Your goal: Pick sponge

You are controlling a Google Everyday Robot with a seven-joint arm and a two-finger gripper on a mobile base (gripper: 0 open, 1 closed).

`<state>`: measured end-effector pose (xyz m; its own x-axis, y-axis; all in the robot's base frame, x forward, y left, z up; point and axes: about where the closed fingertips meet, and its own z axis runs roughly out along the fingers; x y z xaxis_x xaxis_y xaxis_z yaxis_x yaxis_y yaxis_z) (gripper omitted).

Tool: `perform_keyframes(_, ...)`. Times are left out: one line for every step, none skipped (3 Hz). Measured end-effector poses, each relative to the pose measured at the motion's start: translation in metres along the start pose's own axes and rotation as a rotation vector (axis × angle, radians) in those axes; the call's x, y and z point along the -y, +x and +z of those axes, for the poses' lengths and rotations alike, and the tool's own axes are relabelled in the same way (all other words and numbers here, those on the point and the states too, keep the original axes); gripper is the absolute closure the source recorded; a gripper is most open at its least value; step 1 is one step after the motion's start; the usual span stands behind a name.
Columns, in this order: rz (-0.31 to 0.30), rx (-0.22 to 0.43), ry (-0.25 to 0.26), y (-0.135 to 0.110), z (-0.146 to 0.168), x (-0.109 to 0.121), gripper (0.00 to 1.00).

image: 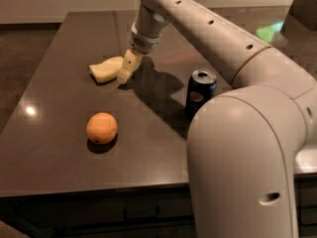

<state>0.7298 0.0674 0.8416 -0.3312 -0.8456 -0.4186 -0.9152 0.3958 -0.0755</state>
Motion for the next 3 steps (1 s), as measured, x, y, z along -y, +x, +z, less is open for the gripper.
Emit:
perform_keyframes(-0.007,0.002,-0.029,-0.008,0.015,-0.004,0.01)
perform_keyframes(-0.027,0.006,-0.066,-0.016,0.027,-0.017,0.31)
perform_keyframes(-0.035,0.008,-0.071,-0.019,0.025,-0.020,0.53)
